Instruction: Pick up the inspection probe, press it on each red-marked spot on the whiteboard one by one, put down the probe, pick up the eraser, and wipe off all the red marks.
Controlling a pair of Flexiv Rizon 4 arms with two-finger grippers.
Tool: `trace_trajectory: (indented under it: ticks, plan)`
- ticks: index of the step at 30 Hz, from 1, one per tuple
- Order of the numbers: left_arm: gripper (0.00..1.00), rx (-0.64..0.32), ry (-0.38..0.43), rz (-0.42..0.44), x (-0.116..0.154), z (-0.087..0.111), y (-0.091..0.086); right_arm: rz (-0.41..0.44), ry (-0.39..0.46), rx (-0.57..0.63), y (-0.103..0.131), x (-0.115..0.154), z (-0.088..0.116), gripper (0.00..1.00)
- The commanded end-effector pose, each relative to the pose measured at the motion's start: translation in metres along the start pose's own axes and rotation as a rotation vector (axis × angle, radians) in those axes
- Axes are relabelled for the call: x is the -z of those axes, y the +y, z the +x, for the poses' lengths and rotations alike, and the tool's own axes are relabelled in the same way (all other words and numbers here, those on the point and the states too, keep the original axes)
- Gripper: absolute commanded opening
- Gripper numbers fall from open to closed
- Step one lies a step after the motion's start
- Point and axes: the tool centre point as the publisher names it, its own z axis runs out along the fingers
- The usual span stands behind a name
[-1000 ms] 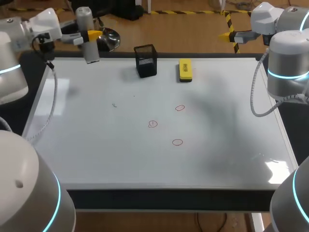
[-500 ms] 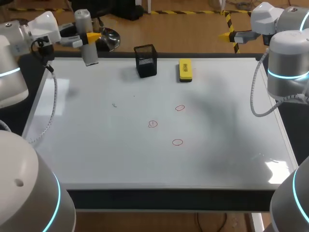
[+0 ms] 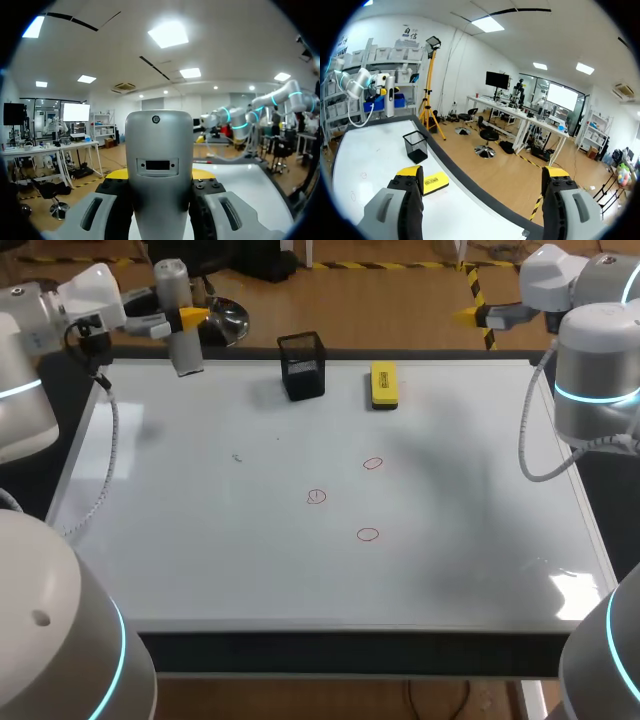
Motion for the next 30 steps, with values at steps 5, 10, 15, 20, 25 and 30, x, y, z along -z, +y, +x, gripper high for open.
trace_trajectory:
  ticks: [5, 10, 15, 20, 25, 30]
  plan:
    - [0.00, -0.002, -0.001, 0.002, 0.000, 0.000, 0.000, 0.098, 0.349, 0.232, 0.012, -0.022, -0.007, 1.00]
    - [0.00, -0.002, -0.001, 0.002, 0.000, 0.000, 0.000, 0.196, 0.587, 0.439, 0.013, -0.038, 0.011, 1.00]
    - [0.00, -0.002, -0.001, 0.002, 0.000, 0.000, 0.000, 0.273, 0.833, 0.662, 0.009, -0.052, 0.030, 1.00]
    - [0.00, -0.002, -0.001, 0.002, 0.000, 0.000, 0.000, 0.328, 1.027, 0.868, 0.010, -0.063, 0.049, 1.00]
    - [0.00, -0.002, -0.001, 0.002, 0.000, 0.000, 0.000, 0.370, 1.125, 1.027, 0.007, -0.073, 0.063, 1.00]
    - [0.00, -0.002, -0.001, 0.002, 0.000, 0.000, 0.000, 0.449, 1.254, 1.224, -0.006, -0.078, 0.076, 1.00]
